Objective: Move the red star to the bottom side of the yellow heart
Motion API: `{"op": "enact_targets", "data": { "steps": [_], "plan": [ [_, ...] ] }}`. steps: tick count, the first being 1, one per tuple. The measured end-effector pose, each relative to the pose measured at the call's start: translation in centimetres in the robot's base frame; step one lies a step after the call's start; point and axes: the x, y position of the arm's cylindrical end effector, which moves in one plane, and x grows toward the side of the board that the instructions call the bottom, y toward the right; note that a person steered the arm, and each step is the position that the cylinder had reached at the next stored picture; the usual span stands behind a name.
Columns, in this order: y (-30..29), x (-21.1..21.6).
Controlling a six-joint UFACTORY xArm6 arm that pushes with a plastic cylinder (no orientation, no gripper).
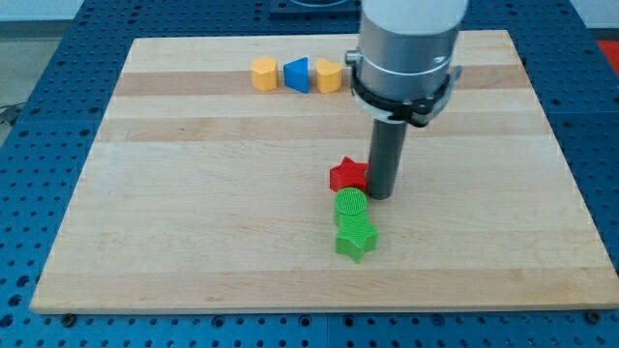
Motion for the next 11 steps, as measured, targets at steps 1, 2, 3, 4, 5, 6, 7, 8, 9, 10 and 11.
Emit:
{"op": "enact_targets", "data": {
  "steps": [1, 2, 3, 4, 5, 6, 7, 8, 9, 10, 11],
  "plan": [
    [-1.3, 0.0],
    [-1.5, 0.0],
    [-3.6, 2.1],
    [-3.6, 2.5],
    [-3.8, 1.9],
    [-6.4, -3.1],
    [-6.7, -8.8],
    [-6.7, -9.3],
    [-6.4, -5.4],
    [-6.0, -0.1],
    [-6.3, 4.6]
  ]
}}
